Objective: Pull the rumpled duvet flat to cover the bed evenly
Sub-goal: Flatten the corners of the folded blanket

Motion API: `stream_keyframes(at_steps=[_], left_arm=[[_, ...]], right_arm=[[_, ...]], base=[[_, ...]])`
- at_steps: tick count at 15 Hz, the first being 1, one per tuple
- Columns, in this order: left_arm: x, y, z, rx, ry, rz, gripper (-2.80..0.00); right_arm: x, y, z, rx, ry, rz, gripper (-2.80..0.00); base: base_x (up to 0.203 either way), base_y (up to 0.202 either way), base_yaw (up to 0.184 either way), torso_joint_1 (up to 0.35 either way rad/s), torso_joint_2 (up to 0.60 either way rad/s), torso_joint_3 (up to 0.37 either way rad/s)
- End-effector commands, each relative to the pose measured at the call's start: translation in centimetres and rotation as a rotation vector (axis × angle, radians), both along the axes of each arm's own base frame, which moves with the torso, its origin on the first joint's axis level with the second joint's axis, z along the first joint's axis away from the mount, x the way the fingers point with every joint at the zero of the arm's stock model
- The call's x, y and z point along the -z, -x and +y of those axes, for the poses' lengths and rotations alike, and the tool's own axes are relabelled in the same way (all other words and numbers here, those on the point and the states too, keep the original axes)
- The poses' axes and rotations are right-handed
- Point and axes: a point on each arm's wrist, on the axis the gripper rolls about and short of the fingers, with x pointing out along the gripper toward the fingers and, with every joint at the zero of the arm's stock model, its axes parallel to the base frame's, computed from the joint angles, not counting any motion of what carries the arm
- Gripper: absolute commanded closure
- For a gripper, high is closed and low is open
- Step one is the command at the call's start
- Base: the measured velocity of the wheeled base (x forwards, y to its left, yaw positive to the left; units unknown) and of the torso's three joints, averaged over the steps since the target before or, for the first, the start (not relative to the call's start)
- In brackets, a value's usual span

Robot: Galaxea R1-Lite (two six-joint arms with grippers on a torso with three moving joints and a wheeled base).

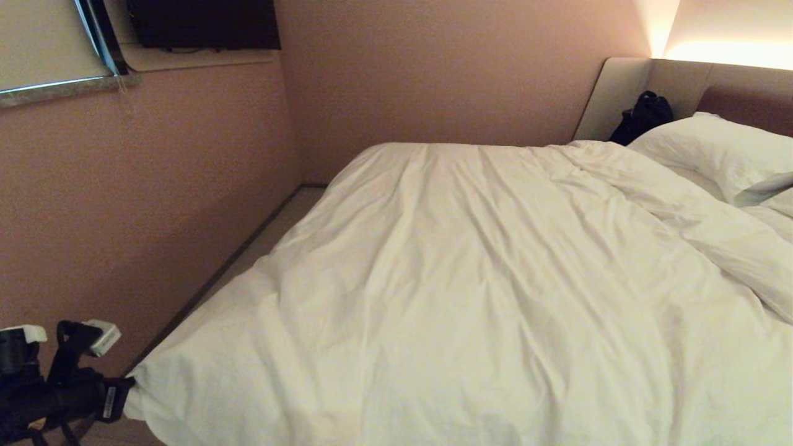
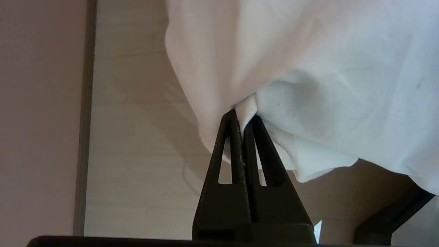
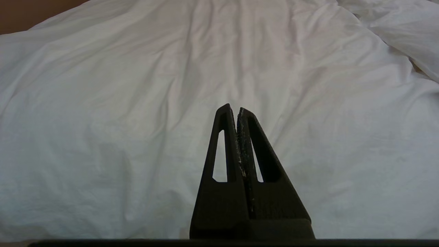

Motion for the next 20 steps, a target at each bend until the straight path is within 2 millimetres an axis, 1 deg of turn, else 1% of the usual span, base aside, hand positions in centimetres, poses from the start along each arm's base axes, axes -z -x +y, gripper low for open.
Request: stream_keyframes(at_steps=[1,3,4,7,12,15,17,19,20], left_arm=[[-1.2,0.9,1.1,-0.048,-0.008,-0.012,0.00],[-2.1,1.4,2.2,-0.087,-0.009,-0.018,0.00],[-2.4,1.6,2.4,-0.097,-0.009,-0.017,0.00],[-2.8,2.7,3.5,-0.152,-0.007,-0.012,0.00],[-3.5,3.3,5.5,-0.219,-0.034,-0.041,0.00],[-3.2,3.8,5.6,-0.231,-0.022,-0.027,0.00],[-2.7,4.3,5.0,-0.234,0.011,-0.001,0.00],[-3.1,4.7,4.6,-0.231,0.027,-0.014,0.00],[-3.9,4.8,4.4,-0.243,0.033,-0.041,0.00]], right_arm=[[0.0,0.0,0.0,0.000,0.000,-0.001,0.00],[0.0,0.0,0.0,0.000,0.000,-0.001,0.00],[0.0,0.0,0.0,0.000,0.000,-0.001,0.00],[0.0,0.0,0.0,0.000,0.000,-0.001,0.00],[0.0,0.0,0.0,0.000,0.000,-0.001,0.00],[0.0,0.0,0.0,0.000,0.000,-0.001,0.00],[0.0,0.0,0.0,0.000,0.000,-0.001,0.00],[0.0,0.0,0.0,0.000,0.000,-0.001,0.00],[0.0,0.0,0.0,0.000,0.000,-0.001,0.00]], base=[[0.000,0.000,0.000,0.000,0.00,0.000],[0.000,0.000,0.000,0.000,0.00,0.000],[0.000,0.000,0.000,0.000,0.00,0.000],[0.000,0.000,0.000,0.000,0.00,0.000],[0.000,0.000,0.000,0.000,0.00,0.000],[0.000,0.000,0.000,0.000,0.00,0.000],[0.000,0.000,0.000,0.000,0.00,0.000],[0.000,0.000,0.000,0.000,0.00,0.000],[0.000,0.000,0.000,0.000,0.00,0.000]])
